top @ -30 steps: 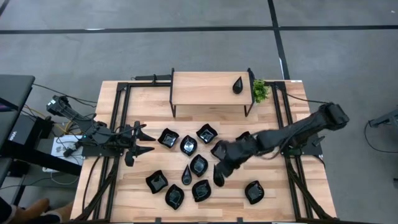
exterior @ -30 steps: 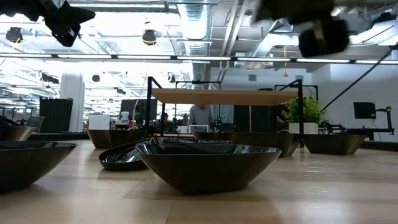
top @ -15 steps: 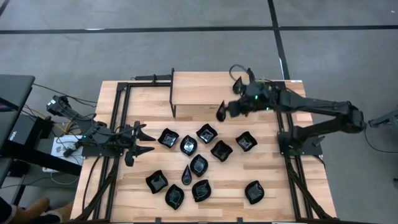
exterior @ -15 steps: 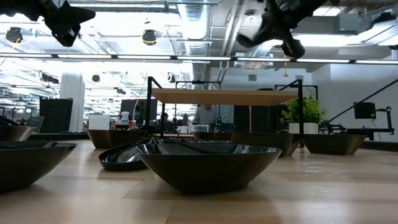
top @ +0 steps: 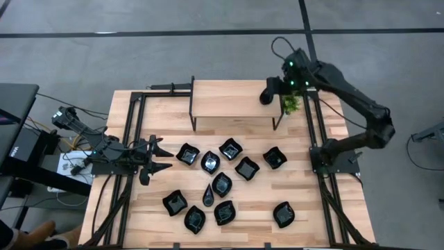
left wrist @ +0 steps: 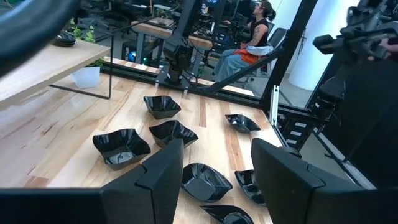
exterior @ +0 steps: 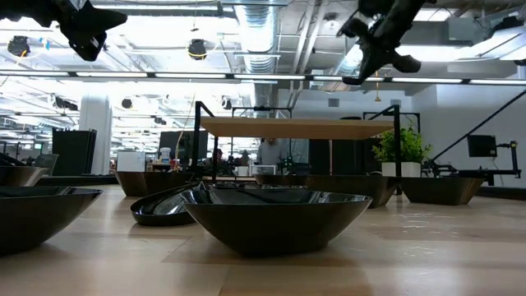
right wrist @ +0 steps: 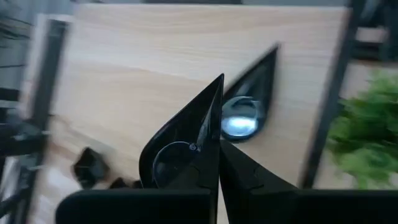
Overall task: Pick & Place Mini shaped plates
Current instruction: Stack the right black drop shaped plate on top of the other black drop shaped plates on the shelf
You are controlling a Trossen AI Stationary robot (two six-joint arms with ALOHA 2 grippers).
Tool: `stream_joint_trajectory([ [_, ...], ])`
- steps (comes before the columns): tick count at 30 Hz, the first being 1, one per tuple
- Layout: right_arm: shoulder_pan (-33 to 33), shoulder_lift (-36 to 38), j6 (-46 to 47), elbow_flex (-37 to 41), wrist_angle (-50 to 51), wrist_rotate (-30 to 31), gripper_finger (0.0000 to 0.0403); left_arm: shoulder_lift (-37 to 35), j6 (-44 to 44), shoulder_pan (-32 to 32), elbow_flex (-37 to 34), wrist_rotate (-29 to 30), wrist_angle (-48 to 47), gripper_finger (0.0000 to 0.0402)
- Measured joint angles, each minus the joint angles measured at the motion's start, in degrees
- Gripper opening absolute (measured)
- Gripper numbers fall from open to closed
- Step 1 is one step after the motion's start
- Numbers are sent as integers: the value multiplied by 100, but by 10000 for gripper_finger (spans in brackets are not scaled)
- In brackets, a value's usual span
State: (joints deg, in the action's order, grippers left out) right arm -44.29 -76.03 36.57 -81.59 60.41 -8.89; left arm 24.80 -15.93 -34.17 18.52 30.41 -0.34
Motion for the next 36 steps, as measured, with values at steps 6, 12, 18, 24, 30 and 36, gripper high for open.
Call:
stream_joint_trajectory([
  [6,-209,-902,-503,-825,301,-117,0,0,-2,22,0,170,39,191],
  [12,-325,-1528,-858,-1151,753,-171,0,0,-107,22,0,197,42,191],
  [18,-463,-1661,-946,-1156,837,-109,0,0,-107,22,0,197,44,191],
  [24,-547,-1670,-621,-1156,901,9,0,0,-107,22,0,197,48,191],
  [30,-473,-1714,-412,-1049,908,100,0,0,-106,22,0,259,48,191],
  [36,-442,-1714,-358,-974,873,132,0,0,-106,22,0,260,48,191],
])
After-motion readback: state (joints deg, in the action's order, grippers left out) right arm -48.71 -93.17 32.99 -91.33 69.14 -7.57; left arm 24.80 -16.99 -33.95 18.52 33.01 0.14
